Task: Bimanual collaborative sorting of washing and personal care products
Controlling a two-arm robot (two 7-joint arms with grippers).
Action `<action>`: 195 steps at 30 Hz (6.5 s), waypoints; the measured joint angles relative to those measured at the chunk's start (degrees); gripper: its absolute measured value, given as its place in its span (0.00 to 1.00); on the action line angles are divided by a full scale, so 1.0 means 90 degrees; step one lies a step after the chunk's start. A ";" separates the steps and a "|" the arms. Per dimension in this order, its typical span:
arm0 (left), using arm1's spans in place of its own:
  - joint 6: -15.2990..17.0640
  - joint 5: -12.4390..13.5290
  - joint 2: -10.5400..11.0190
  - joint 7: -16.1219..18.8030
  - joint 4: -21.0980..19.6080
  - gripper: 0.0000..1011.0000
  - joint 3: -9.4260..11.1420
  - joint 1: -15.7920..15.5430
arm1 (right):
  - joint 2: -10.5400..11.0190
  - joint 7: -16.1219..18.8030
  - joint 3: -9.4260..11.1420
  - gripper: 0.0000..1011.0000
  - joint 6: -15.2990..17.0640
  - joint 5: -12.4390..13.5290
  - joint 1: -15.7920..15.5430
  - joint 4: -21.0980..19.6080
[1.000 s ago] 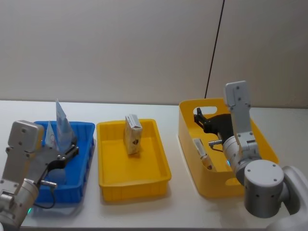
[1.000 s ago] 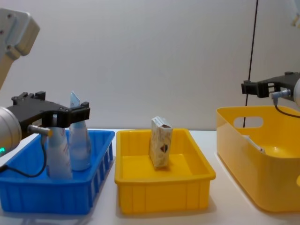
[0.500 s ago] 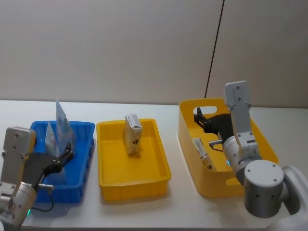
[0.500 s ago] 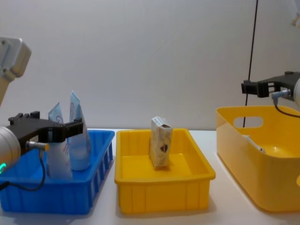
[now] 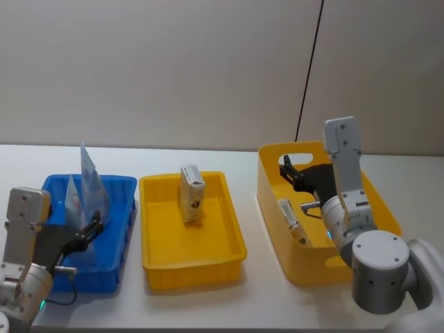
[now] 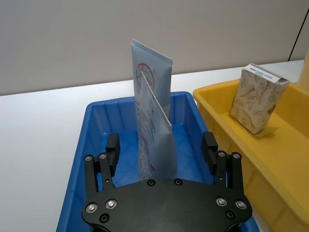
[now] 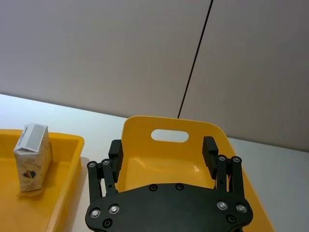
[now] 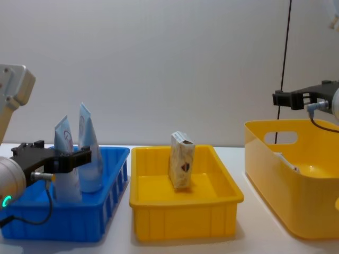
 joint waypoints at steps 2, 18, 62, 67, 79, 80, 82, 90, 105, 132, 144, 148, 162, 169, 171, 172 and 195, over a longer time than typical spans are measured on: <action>0.0000 0.0016 -0.0017 -0.0030 0.0123 0.99 0.0004 -0.0075 | 0.0000 0.0000 0.0000 0.99 0.0000 0.0000 0.0000 0.0000; 0.0327 0.0372 -0.0070 -0.0038 0.0667 0.68 0.0123 -0.0552 | 0.0000 0.0000 0.0000 0.99 0.0000 0.0001 0.0000 0.0001; 0.0809 0.0537 0.0211 -0.0900 -0.1314 0.23 0.0274 -0.0325 | 0.0000 0.0000 0.0000 0.99 0.0000 0.0000 0.0000 0.0001; 0.0835 0.0525 0.0203 -0.1098 -0.1467 0.23 0.0356 -0.0379 | 0.0000 0.0000 0.0000 0.99 0.0000 0.0000 0.0000 0.0001; 0.0721 0.0445 -0.0063 -0.1769 -0.1257 0.23 0.0687 -0.0871 | 0.0000 0.0001 0.0000 0.99 0.0000 0.0001 0.0000 0.0001; 0.0706 0.0437 -0.0097 -0.1814 -0.1201 0.23 0.0716 -0.0922 | 0.0000 0.0000 0.0000 0.99 0.0000 0.0001 0.0000 0.0001; 0.0664 0.0408 -0.0160 -0.1949 -0.1089 0.23 0.0772 -0.1038 | 0.0000 0.0000 0.0000 0.99 0.0000 0.0001 0.0000 0.0001; 0.0548 0.0294 -0.0416 -0.2393 -0.0614 0.23 0.1013 -0.1444 | 0.0000 0.0001 0.0000 0.99 0.0000 0.0001 0.0000 0.0001; 0.0505 0.0167 -0.0684 -0.2878 -0.0064 0.23 0.1301 -0.1930 | 0.0012 0.0049 0.0004 0.99 0.0018 0.0003 -0.0033 -0.0054; 0.0491 0.0120 -0.0782 -0.3053 0.0140 0.23 0.1408 -0.2109 | 0.0855 0.1703 0.0006 0.99 0.0436 0.0454 -0.0654 -0.1100; 0.0491 0.0117 -0.0788 -0.3066 0.0153 0.23 0.1416 -0.2121 | 0.1325 0.2716 -0.0150 0.99 0.0442 0.0774 -0.0724 -0.1344; 0.0491 0.0117 -0.0790 -0.3069 0.0155 0.23 0.1418 -0.2123 | 0.1406 0.2967 -0.0237 0.99 0.0409 0.0859 -0.0682 -0.1348; 0.0491 0.0118 -0.0793 -0.3073 0.0162 0.23 0.1419 -0.2129 | 0.1426 0.3355 -0.0515 0.99 0.0248 0.0975 -0.0393 -0.1073; 0.0491 0.0118 -0.0793 -0.3073 0.0162 0.23 0.1419 -0.2129 | 0.1291 0.3275 -0.0614 0.99 0.0209 0.0964 -0.0169 -0.0787; 0.0491 0.0118 -0.0793 -0.3073 0.0162 0.23 0.1419 -0.2129 | 0.1243 0.3242 -0.0641 0.99 0.0192 0.0959 -0.0090 -0.0680; 0.0491 0.0118 -0.0793 -0.3073 0.0162 0.23 0.1419 -0.2129 | 0.1227 0.3233 -0.0651 0.99 0.0185 0.0958 -0.0063 -0.0647; 0.0491 0.0118 -0.0793 -0.3073 0.0161 0.23 0.1419 -0.2129 | 0.0836 0.3458 -0.0908 0.90 0.0036 0.1204 0.0661 0.0429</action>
